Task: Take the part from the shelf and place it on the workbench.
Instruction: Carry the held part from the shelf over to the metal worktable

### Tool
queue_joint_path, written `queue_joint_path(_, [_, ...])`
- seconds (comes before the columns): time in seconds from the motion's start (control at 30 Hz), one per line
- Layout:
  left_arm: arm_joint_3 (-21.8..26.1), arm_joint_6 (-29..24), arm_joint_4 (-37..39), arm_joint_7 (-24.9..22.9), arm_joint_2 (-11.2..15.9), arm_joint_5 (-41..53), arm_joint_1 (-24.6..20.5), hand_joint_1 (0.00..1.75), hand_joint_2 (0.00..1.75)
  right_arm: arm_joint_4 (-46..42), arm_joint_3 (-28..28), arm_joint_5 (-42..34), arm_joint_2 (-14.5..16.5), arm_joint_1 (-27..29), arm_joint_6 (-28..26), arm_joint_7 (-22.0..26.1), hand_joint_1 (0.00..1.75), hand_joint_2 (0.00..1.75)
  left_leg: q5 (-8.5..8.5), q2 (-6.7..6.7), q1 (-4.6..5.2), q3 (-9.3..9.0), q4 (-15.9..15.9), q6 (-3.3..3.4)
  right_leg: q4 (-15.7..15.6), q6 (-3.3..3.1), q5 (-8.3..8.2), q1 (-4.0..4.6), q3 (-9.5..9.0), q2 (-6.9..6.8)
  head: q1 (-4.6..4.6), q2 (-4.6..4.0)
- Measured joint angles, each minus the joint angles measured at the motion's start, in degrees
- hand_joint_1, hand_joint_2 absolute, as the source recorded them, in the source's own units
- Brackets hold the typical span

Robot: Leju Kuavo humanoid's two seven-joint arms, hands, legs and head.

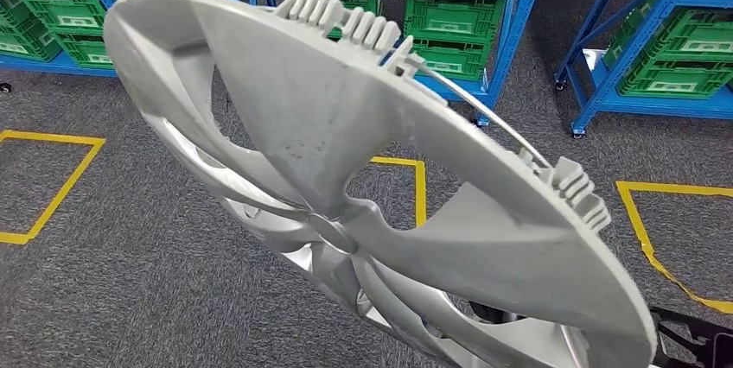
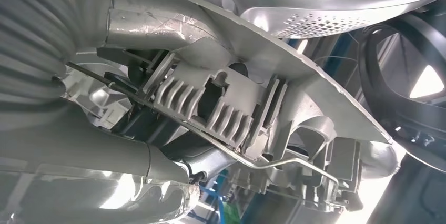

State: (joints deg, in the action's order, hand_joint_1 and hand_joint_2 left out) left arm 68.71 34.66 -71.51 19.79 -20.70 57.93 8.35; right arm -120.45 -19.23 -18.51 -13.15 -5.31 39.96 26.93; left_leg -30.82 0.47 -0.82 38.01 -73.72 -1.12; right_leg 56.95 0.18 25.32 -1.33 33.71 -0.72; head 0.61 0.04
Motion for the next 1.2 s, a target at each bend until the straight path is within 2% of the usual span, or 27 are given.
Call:
queue_joint_path(0.03, [0.0, 0.0, -0.1, -0.2, 0.0, 0.1, 0.0, 0.0, 1.75, 0.0, 0.0, 0.1, 0.0, 0.0, -0.1, 0.0, 1.75, 1.75, 1.32, -0.15, -0.03, -2.89, 2.9, 0.14, 0.0, 0.19, -0.77, 0.0, 0.86, 0.13, -0.01, 0.0])
queue_joint_path(0.07, [0.0, -0.1, -0.3, -0.4, 0.0, 0.2, 0.0, 0.0, 1.75, 0.0, 0.0, 0.1, 0.0, 0.0, -0.1, 0.0, 1.75, 1.75, 1.47, -0.44, 0.04, -6.58, 7.2, 0.38, 0.1, 0.44, -1.44, 0.06, 1.54, 0.25, 0.01, 0.0])
queue_joint_path(0.13, [0.1, -0.1, -0.8, -0.5, 0.0, 0.3, -0.1, 0.0, 1.75, -0.1, 0.1, 0.1, -0.1, -0.2, -0.2, 0.0, 1.75, 1.75, -0.25, -1.05, 0.36, -12.6, 15.7, 1.05, -0.1, 1.11, -2.81, 0.06, 2.27, 0.32, -0.04, 0.0])
queue_joint_path(0.17, [0.1, -0.1, -1.0, -0.6, 0.0, 0.3, -0.1, 0.0, 1.75, -0.1, 0.1, 0.2, -0.1, -0.3, -0.2, 0.0, 1.75, 1.75, -0.99, -1.2, 0.67, -13.87, 18.1, 1.47, -0.3, 1.54, -3.55, -0.03, 2.47, 0.29, -0.04, 0.0])
queue_joint_path(0.2, [0.2, -0.1, -1.1, -0.6, 0.0, 0.3, -0.1, 0.0, 1.75, -0.2, 0.1, 0.2, -0.2, -0.4, -0.2, 0.0, 1.75, 1.75, -0.78, -1.15, 0.92, -13.76, 19.1, 1.93, -0.7, 2.03, -4.39, -0.12, 2.63, 0.3, -0.08, -0.01])
queue_joint_path(0.23, [0.3, -0.1, -1.2, -0.7, 0.0, 0.3, 0.0, 0.0, 1.75, -0.1, 0.2, 0.2, -0.2, -0.3, -0.3, 0.0, 1.75, 1.75, 0.06, -0.89, 1.04, -13.16, 19.2, 2.45, -0.8, 2.27, -4.67, -0.24, 3.02, 0.34, -0.06, -0.01])
queue_joint_path(0.27, [0.4, -0.1, -1.3, -0.7, 0.0, 0.3, 0.0, 0.0, 1.75, -0.1, 0.2, 0.2, -0.3, -0.3, -0.3, 0.0, 1.75, 1.75, 1.02, -0.66, 1.09, -12.43, 19.5, 3.1, -0.2, 2.15, -3.78, -0.22, 3.64, 0.4, -0.15, -0.01])
queue_joint_path(0.3, [0.4, -0.2, -1.4, -0.7, 0.0, 0.3, 0.0, 0.0, 1.75, -0.1, 0.2, 0.2, -0.4, -0.3, -0.3, 0.0, 1.75, 1.75, 2.07, -0.42, 1.11, -11.51, 19.8, 3.65, 1.5, 1.7, -1.79, -0.13, 4.4, 0.47, -0.26, -0.01])
queue_joint_path(0.37, [0.4, -0.2, -1.5, -0.7, 0.0, 0.3, 0.0, 0.0, 1.75, -0.1, 0.3, 0.2, -0.5, -0.3, -0.3, 0.1, 1.75, 1.75, 3.9, -0.16, 1.37, -9.53, 19.8, 4.47, 8.1, 0.47, 4.12, -0.01, 6.17, 0.52, -0.45, -0.01])
queue_joint_path(0.4, [0.4, -0.2, -1.5, -0.7, 0.0, 0.3, 0.0, 0.0, 1.75, -0.1, 0.4, 0.2, -0.5, -0.3, -0.4, 0.1, 1.75, 1.75, 4.75, -0.06, 1.58, -8.43, 19.7, 4.59, 12.0, 0.35, 6.1, 0.0, 6.67, 0.53, -0.47, -0.01])
queue_joint_path(0.43, [0.4, -0.2, -1.5, -0.7, 0.0, 0.3, 0.0, 0.0, 1.75, -0.1, 0.4, 0.2, -0.6, -0.2, -0.4, 0.1, 1.75, 1.75, 5.59, 0.02, 1.76, -7.25, 19.5, 4.69, 15.1, 0.63, 6.8, 0.0, 6.71, 0.54, -0.48, -0.01])
queue_joint_path(0.47, [0.4, -0.1, -1.5, -0.7, 0.0, 0.3, 0.0, 0.0, 1.75, -0.1, 0.4, 0.2, -0.6, -0.2, -0.4, 0.1, 1.75, 1.75, 6.42, 0.09, 1.87, -5.97, 19.2, 4.7, 16.7, 1.2, 6.26, 0.01, 5.97, 0.55, -0.49, 0.0])
queue_joint_path(0.53, [0.3, 0.0, -1.5, -0.7, 0.0, 0.3, 0.0, 0.0, 1.75, -0.1, 0.5, 0.2, -0.7, -0.2, -0.4, 0.1, 1.75, 1.75, 7.91, 0.15, 1.95, -3.3, 18.4, 4.56, 14.0, 2.16, 3.92, 0.07, 1.72, 0.53, -0.49, 0.0])
queue_joint_path(0.57, [0.3, 0.1, -1.5, -0.6, 0.0, 0.3, 0.0, 0.0, 1.75, -0.1, 0.5, 0.2, -0.7, -0.2, -0.4, 0.1, 1.75, 1.75, 8.5, 0.16, 1.97, -2.15, 17.8, 4.41, 9.9, 2.08, 3.83, 0.18, -1.88, 0.46, -0.49, 0.0])
queue_joint_path(0.63, [0.3, 0.2, -1.5, -0.4, -0.1, 0.3, 0.0, 0.0, 1.75, -0.1, 0.5, 0.1, -0.7, -0.3, -0.4, 0.1, 1.75, 1.75, 9.51, 0.26, 2.03, -0.64, 16.8, 3.93, 1.2, 1.38, 5.96, 0.54, -8.16, 0.31, -0.42, 0.0])
queue_joint_path(0.67, [0.3, 0.2, -1.5, -0.3, -0.1, 0.3, 0.1, 0.0, 1.75, -0.1, 0.5, 0.1, -0.8, -0.4, -0.4, 0.1, 1.75, 1.75, 10.08, 0.33, 1.97, -0.25, 16.5, 3.62, -1.3, 0.99, 7.01, 0.76, -9.69, 0.26, -0.4, 0.0])
queue_joint_path(0.73, [0.3, 0.2, -1.4, 0.0, -0.2, 0.2, 0.1, 0.0, 1.75, -0.1, 0.5, 0.0, -0.8, -0.6, -0.5, 0.0, 1.75, 1.75, 11.14, 0.35, 1.73, 0.22, 16.5, 2.92, -2.1, 0.47, 6.68, 0.78, -9.19, 0.27, -0.41, 0.0])
queue_joint_path(0.77, [0.3, 0.2, -1.4, 0.1, -0.2, 0.2, 0.2, 0.0, 1.75, -0.1, 0.5, 0.0, -0.8, -0.6, -0.6, 0.0, 1.75, 1.75, 10.52, 0.22, 1.54, 0.62, 16.1, 2.48, -2.0, 0.1, 6.0, 0.63, -8.61, 0.23, -0.44, -0.01])
queue_joint_path(0.8, [0.2, 0.2, -1.4, 0.3, -0.2, 0.2, 0.3, 0.0, 1.75, -0.1, 0.4, -0.1, -0.8, -0.6, -0.6, -0.1, 1.75, 1.75, 8.73, 0.05, 1.34, 1.16, 14.9, 2.02, -2.1, -0.25, 5.21, 0.42, -7.93, 0.17, -0.4, -0.01])
queue_joint_path(0.9, [0.0, 0.2, -1.4, 0.4, -0.2, -0.1, 0.6, 0.0, 1.75, -0.2, 0.3, -0.3, -0.8, -0.6, -0.9, -0.3, 1.75, 1.75, -0.07, -0.26, 0.5, 3.17, 5.7, 0.72, -2.0, -0.68, 2.74, 0.27, -5.36, 0.08, -0.28, -0.01])
queue_joint_path(0.93, [-0.1, 0.2, -1.4, 0.4, -0.2, -0.3, 0.7, 0.0, 1.75, -0.2, 0.3, -0.2, -0.8, -0.6, -1.0, -0.5, 1.75, 1.75, -1.35, -0.27, 0.19, 3.42, 2.3, 0.41, -2.0, -0.57, 1.93, 0.26, -4.4, 0.08, -0.27, -0.01])
queue_joint_path(1.0, [-0.8, 0.0, -1.3, 0.2, -0.2, -1.2, 0.8, 0.0, 1.75, -0.2, 0.3, -0.2, -0.7, -0.5, -1.4, -0.9, 1.75, 1.75, 0.25, -0.29, -0.45, 1.83, -0.1, -0.03, -1.7, -0.12, 0.36, 0.13, -2.41, 0.22, -0.27, -0.01])
queue_joint_path(1.03, [-1.2, -0.1, -1.3, 0.0, -0.2, -1.6, 0.9, 0.0, 1.75, -0.2, 0.3, -0.5, -0.6, -0.5, -1.4, -1.0, 1.75, 1.75, 1.8, -0.47, -0.76, -0.31, 1.4, -0.14, -1.5, 0.22, -0.35, 0.03, -1.39, 0.42, -0.27, -0.01])
queue_joint_path(1.07, [-1.7, -0.2, -1.3, -0.2, -0.2, -1.9, 1.0, 0.0, 1.75, -0.3, 0.3, -0.8, -0.5, -0.4, -1.4, -1.1, 1.75, 1.75, 2.57, -1.2, -1.04, -3.59, 4.8, -0.17, -1.2, 0.59, -1.05, -0.08, -0.47, 0.64, -0.24, -0.01])
queue_joint_path(1.13, [-2.4, -0.3, -1.4, -0.4, -0.2, -2.3, 1.2, 0.0, 1.75, -0.8, 0.3, -1.4, -0.4, -0.3, -1.1, -1.1, 1.75, 1.75, 1.2, -3.17, -1.19, -10.36, 13.6, 0.07, -0.9, 1.41, -2.29, -0.11, 0.91, 1.06, -0.25, -0.01])
queue_joint_path(1.17, [-2.6, -0.4, -1.4, -0.5, -0.2, -2.5, 1.3, 0.0, 1.75, -0.9, 0.3, -1.5, -0.4, -0.2, -0.9, -1.1, 1.75, 1.75, 0.17, -3.83, -1.05, -12.33, 16.7, 0.32, -0.9, 1.84, -3.01, -0.16, 1.28, 1.22, -0.28, -0.01])
queue_joint_path(1.2, [-2.7, -0.4, -1.4, -0.5, -0.2, -2.6, 1.4, 0.0, 1.75, -1.0, 0.3, -1.5, -0.4, -0.1, -0.7, -1.0, 1.75, 1.75, -0.3, -3.88, -0.76, -12.93, 18.2, 0.67, -1.1, 2.31, -3.73, -0.26, 1.52, 1.43, -0.3, -0.01])
